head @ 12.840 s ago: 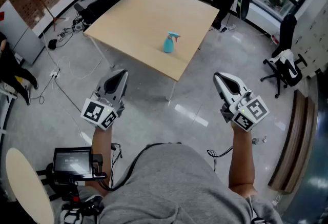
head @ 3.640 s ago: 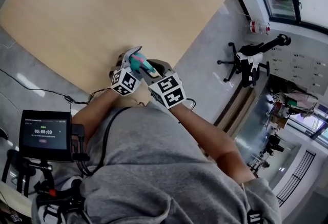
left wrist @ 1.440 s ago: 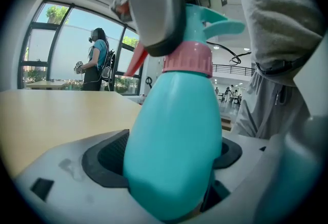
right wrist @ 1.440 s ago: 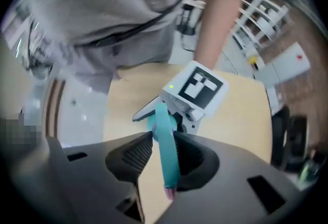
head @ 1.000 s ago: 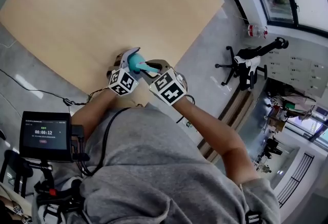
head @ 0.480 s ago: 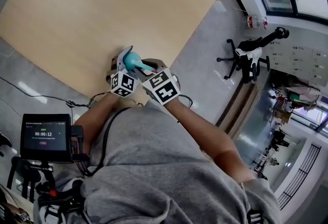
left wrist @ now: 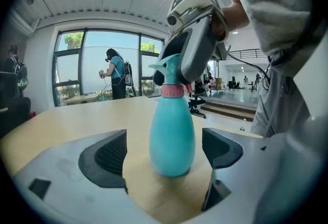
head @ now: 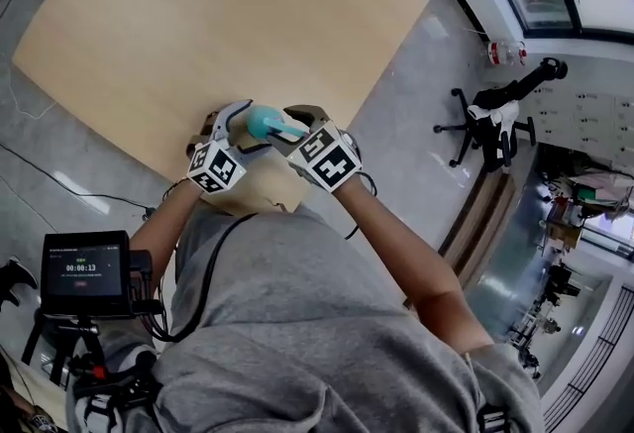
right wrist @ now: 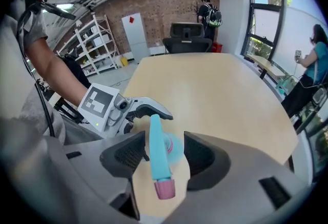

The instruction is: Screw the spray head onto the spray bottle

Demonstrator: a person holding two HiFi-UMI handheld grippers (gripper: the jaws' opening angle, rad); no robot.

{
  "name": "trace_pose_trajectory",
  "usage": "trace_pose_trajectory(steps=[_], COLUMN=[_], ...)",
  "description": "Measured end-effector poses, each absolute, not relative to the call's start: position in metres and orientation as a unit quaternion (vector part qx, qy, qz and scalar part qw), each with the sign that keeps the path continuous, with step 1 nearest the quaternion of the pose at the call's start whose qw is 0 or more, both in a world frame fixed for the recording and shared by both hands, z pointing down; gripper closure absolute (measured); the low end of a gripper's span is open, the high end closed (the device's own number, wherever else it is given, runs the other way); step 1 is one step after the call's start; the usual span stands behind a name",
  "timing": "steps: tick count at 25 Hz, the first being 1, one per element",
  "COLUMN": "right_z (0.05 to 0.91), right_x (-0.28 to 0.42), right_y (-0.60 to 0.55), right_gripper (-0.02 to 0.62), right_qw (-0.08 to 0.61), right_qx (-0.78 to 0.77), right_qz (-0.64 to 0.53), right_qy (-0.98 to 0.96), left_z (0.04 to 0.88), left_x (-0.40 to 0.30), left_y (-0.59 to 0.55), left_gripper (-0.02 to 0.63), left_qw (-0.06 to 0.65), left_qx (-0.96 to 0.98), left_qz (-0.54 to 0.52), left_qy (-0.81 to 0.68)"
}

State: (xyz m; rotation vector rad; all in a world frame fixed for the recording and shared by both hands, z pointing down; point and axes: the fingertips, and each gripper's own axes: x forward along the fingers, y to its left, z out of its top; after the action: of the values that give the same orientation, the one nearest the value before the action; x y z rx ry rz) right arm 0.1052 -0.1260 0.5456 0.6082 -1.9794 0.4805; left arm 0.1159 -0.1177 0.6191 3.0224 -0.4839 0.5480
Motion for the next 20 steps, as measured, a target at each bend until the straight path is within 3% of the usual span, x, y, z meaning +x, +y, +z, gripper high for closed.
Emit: trace_pose_trajectory(steps=[9, 11, 12, 15, 17, 18, 20], right_z=[0.497, 0.488, 0.485, 0.468, 0.445, 0.431, 0.4], right_x=[0.159, 0.182, 0.195, 0.228, 0.232, 0.228, 0.216], right_y=[-0.156, -0.169, -0.178, -0.202, -0.203, -0.197, -0.175], right_gripper=[0.342, 0.342, 0.342, 0.345, 0.35, 0.381, 0.589], right_qw=[0.388, 0.351, 0.327, 0.248, 0.201, 0.179, 0.134], right_qx=[0.335, 0.374, 0.399, 0.471, 0.497, 0.504, 0.512], right_qz=[0.164, 0.16, 0.158, 0.139, 0.116, 0.105, 0.087], right_qy=[-0.843, -0.843, -0.842, -0.835, -0.836, -0.839, -0.844], left_z=[0.6, 0.59, 0.583, 0.549, 0.518, 0.5, 0.463], left_x=[0.057, 0.059, 0.061, 0.071, 0.069, 0.066, 0.058], left_y=[-0.128, -0.143, -0.157, -0.199, -0.213, -0.214, -0.206], left_gripper=[0.175, 0.2, 0.257, 0.537, 0.6, 0.601, 0.601], left_qw=[0.003, -0.003, -0.011, -0.03, -0.042, -0.049, -0.049], left_qx=[0.966, 0.965, 0.966, 0.967, 0.966, 0.965, 0.965], left_qz=[0.177, 0.159, 0.149, 0.112, 0.091, 0.081, 0.053], left_qy=[-0.191, -0.208, -0.213, -0.227, -0.239, -0.244, -0.251])
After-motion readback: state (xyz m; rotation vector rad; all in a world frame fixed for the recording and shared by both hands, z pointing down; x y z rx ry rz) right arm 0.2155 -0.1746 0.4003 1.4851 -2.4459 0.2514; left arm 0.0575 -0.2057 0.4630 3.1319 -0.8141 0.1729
